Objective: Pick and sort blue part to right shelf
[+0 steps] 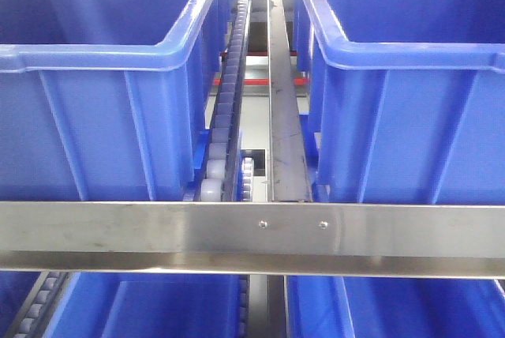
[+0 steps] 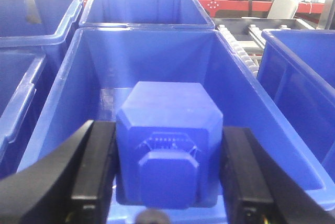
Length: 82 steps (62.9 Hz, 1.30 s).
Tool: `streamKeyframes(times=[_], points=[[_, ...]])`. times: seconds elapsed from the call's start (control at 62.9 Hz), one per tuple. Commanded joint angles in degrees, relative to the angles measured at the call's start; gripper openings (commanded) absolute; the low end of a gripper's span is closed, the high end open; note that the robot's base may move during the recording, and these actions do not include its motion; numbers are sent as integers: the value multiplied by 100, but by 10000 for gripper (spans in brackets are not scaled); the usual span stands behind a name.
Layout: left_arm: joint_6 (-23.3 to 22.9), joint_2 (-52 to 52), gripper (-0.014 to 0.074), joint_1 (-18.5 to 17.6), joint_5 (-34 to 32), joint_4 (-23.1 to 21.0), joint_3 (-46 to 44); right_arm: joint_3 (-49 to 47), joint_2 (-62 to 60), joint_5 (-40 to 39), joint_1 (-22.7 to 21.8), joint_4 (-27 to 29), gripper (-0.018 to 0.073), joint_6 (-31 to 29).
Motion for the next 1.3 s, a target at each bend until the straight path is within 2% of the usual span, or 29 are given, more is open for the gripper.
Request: streamKeyframes(times=[0.0,0.477,0.763,0.986,1.097,1.288], points=[[-5,32,300,-6,-536,-33,-172,-186,7,-535,-43,-42,298,-53],[-5,32,300,-6,-595,-33,-172,-186,7,-629,-43,-42,298,-53],[-5,149,306,-6,-608,-72,-183,-219,85,-690,-43,180,303,-53],[-5,961,305,-6,-838,-142,-527,-700,744,-779,-43,180,316,-53],[-5,1521,305,-6,-1147,-142,-763,-924,1264,-1116,-43,180,316,-53],[-5,2694,309,-6,-1204,-142,-1212,-1069,2250,-1910,-43,180,316,-53]])
